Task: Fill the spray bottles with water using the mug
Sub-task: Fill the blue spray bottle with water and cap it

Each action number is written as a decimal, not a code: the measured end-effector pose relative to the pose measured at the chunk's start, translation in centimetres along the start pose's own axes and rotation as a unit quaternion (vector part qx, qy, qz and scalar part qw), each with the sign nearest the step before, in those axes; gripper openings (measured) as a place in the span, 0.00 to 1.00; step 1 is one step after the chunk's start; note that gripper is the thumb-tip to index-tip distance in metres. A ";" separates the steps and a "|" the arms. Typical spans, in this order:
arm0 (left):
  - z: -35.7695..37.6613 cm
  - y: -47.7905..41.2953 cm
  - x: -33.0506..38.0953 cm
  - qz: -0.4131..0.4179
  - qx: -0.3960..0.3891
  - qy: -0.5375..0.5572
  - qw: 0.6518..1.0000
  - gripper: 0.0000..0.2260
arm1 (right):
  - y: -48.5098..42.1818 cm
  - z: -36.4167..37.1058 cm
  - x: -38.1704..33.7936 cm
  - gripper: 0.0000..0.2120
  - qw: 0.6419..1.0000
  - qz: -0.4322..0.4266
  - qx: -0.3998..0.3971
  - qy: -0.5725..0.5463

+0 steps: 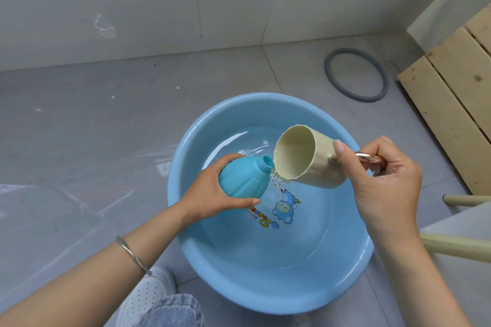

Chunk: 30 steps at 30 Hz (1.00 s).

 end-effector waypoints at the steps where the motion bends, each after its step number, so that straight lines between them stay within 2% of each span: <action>1: 0.0 0.0 0.0 0.000 0.000 -0.001 1.000 0.38 | 0.0 0.1 -0.2 0.19 1.000 -0.008 -0.002 0.004; 13: 0.0 0.0 0.1 -0.004 0.005 0.000 1.000 0.37 | 0.0 1.1 -2.0 0.18 0.992 -0.104 -0.035 0.067; 26: -0.1 0.0 -0.1 -0.003 0.010 -0.010 1.000 0.38 | 0.3 1.8 -4.3 0.17 0.967 -0.206 -0.051 0.144; 30: -0.1 0.0 -0.2 -0.001 0.011 -0.017 1.000 0.36 | 0.4 2.1 -5.0 0.18 0.952 -0.251 -0.059 0.164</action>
Point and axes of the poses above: each hand's wrist, its own y-axis away from the middle knuckle, its own z-axis out of the palm, x = y × z, the point moved 4 cm from there along -y, towards the middle knuckle, and after that the axes turned 3 degrees about -y, right-handed, at the moved point
